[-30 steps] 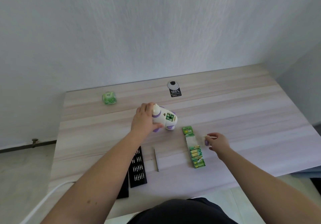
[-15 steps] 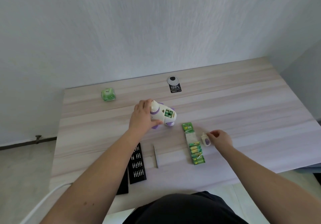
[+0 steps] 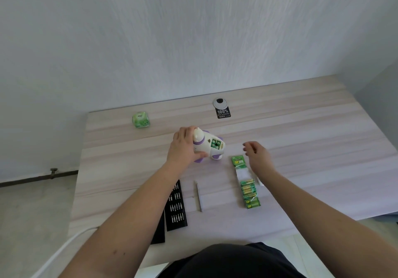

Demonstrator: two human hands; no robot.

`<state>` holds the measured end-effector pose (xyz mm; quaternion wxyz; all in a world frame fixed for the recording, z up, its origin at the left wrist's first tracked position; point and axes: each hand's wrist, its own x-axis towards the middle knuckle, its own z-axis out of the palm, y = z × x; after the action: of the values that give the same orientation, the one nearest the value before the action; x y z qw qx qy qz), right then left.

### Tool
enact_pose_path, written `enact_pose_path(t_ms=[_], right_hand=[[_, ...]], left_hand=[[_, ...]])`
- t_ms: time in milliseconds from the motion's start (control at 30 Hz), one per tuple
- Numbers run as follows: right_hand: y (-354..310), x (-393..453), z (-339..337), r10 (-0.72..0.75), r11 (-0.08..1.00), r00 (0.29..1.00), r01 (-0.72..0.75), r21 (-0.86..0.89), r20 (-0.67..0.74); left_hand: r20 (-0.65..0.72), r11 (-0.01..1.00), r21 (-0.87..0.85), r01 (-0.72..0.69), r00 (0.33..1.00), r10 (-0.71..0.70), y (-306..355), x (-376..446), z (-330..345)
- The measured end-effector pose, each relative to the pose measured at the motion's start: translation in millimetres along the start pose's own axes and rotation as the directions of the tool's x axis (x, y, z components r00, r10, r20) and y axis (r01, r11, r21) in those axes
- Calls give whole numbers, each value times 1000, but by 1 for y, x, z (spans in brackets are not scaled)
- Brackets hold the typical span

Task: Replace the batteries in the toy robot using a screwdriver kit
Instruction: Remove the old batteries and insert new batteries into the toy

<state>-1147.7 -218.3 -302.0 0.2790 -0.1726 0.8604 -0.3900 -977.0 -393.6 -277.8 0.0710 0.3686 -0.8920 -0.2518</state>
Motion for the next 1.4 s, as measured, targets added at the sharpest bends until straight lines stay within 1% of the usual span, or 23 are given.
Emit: enact_pose_path(t_ms=[67, 133, 167, 267, 333, 500, 633, 733, 800, 867, 933, 967, 1000, 1033, 1067, 1100, 1133, 1167, 1200, 1233, 1333, 1367, 1400], right_hand=[[-21, -5, 18, -68, 998, 992, 67, 15, 105], [-39, -11, 35, -102, 995, 978, 101, 12, 181], [-46, -13, 43, -89, 996, 975, 87, 18, 202], [-59, -15, 59, 47, 983, 964, -91, 158, 262], [-63, -14, 63, 89, 964, 947, -160, 214, 308], [-56, -16, 61, 13, 953, 947, -110, 284, 322], [-56, -23, 60, -35, 956, 958, -51, 289, 283], [-58, -28, 63, -39, 953, 965, -42, 302, 260], [-63, -30, 63, -13, 926, 969, -81, 369, 245], [-70, -32, 62, 44, 857, 967, -166, 488, 251], [-78, -33, 60, 81, 773, 957, -238, 589, 280], [-83, -34, 58, 85, 737, 950, -263, 622, 301], [-86, -34, 57, 84, 702, 943, -285, 652, 322], [-90, -36, 56, 76, 667, 936, -305, 680, 345], [-95, -37, 55, 67, 636, 928, -323, 701, 367], [-100, -39, 55, 60, 607, 919, -344, 717, 390], [-104, -40, 56, 58, 583, 911, -363, 727, 409], [-108, -42, 57, 54, 559, 903, -381, 736, 427], [-112, -43, 58, 47, 539, 896, -394, 744, 441], [-116, -45, 58, 37, 522, 890, -406, 751, 455], [-125, -48, 60, 25, 489, 866, -446, 749, 500], [-128, -50, 60, 26, 471, 855, -468, 748, 518], [-130, -50, 61, 30, 444, 843, -493, 748, 537]], left_hand=[[22, 1000, 13, 1, 1000, -2, -1, 0, -1], [45, 999, 35, -7, 999, 5, -2, 0, -1], [51, 999, 49, -23, 998, 20, -4, -1, -2], [76, 995, 67, -75, 995, 70, -8, -2, -3], [65, 994, 38, -107, 992, 104, -14, -6, -4], [9, 984, -80, -160, 987, 162, -32, -18, -2], [-8, 970, -197, -140, 990, 141, -37, -23, -4], [-23, 967, -241, -82, 997, 79, -41, -27, -5], [-77, 968, -251, -32, 997, 13, -44, -31, -5], [-143, 945, -324, 48, 985, -99, -43, -41, -6], [-138, 861, -469, 199, 946, -294, -37, -51, -8], [-80, 791, -536, 296, 915, -396, -35, -54, -8], [19, 711, -582, 396, 880, -474, -31, -55, -8], [144, 623, -620, 477, 849, -508, -27, -55, -9], [269, 516, -667, 537, 820, -505, -24, -53, -10], [376, 372, -729, 575, 790, -485, -19, -51, -13], [444, 225, -781, 582, 772, -455, -13, -49, -18], [461, 138, -815, 562, 775, -432, -8, -47, -23], [447, 116, -837, 535, 790, -419, -5, -46, -26], [423, 142, -847, 513, 811, -405, -3, -44, -29], [328, 340, -822, 457, 868, -372, -8, -39, -33], [306, 381, -810, 446, 876, -373, -9, -38, -36], [291, 388, -812, 436, 879, -377, -11, -36, -39]])
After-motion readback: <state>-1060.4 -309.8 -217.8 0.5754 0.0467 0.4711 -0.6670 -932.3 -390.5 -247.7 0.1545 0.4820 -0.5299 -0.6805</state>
